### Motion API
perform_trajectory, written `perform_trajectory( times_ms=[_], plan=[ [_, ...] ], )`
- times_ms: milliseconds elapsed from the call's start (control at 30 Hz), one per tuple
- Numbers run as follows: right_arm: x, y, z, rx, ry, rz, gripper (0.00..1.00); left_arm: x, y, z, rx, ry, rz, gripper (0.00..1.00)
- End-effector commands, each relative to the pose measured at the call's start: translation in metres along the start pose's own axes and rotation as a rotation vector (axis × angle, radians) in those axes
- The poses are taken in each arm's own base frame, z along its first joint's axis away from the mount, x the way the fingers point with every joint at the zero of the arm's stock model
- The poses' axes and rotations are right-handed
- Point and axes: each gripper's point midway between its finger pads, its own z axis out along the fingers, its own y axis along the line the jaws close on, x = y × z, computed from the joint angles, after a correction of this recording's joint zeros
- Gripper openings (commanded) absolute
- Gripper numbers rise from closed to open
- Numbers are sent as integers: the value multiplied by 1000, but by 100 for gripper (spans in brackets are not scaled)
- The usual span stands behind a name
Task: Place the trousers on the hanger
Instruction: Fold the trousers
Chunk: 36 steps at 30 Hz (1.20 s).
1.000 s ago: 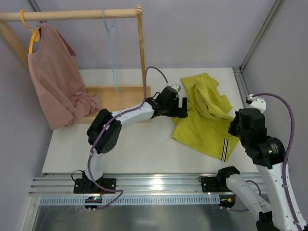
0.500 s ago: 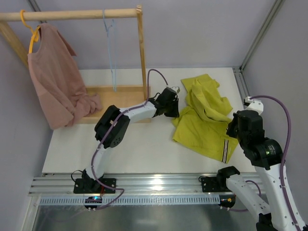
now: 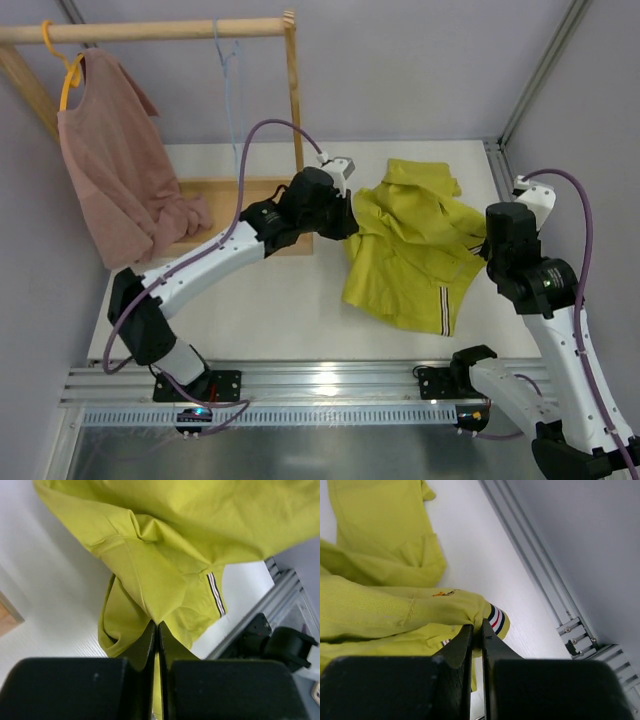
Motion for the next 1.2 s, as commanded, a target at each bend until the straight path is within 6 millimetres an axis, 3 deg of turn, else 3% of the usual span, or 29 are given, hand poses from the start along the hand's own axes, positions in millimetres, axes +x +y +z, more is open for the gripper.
perform_trajectory(
  times_ms=[0,33,67,133,167,200,233,333,400,433,467,600,733,867,1000,1167],
  plan=[
    [-44,-29,-9,160,-144,52,4,33,-7,-18,32,75,-6,0],
    [-49,-31,-10,174,-155,61,4,50,-6,-14,42,108,-16,0],
    [-51,-36,-10,199,-162,70,4,55,-19,-12,76,101,-31,0],
    [-56,-39,-6,228,-169,78,4,74,-22,-2,81,131,-34,6],
    [-57,-41,-5,247,-176,85,4,82,-30,2,91,149,-35,14],
    [-58,-45,-2,270,-176,88,4,86,-32,6,91,164,-30,29],
    [-57,-44,3,277,-170,90,4,93,-30,15,69,183,-28,36],
    [-50,-42,14,266,-133,105,4,78,-25,23,-11,137,-23,62],
    [-44,-39,19,243,-111,117,4,58,-17,28,-97,89,-27,73],
    [-38,-39,23,242,-103,120,4,52,-14,31,-129,75,-26,75],
    [-36,-41,21,239,-109,134,4,30,-13,38,-186,22,-30,77],
    [-20,-58,23,300,-108,189,4,11,-6,57,-295,0,-95,84],
    [-22,-86,15,419,-161,241,4,7,-12,87,-243,10,-173,86],
    [-36,-107,5,516,-215,294,4,-8,-6,108,-170,-11,-286,86],
    [-36,-102,7,483,-197,326,4,-15,7,122,-150,-11,-337,86],
    [-11,-91,9,388,-176,334,4,-22,31,144,-129,-16,-387,86]
  ],
)
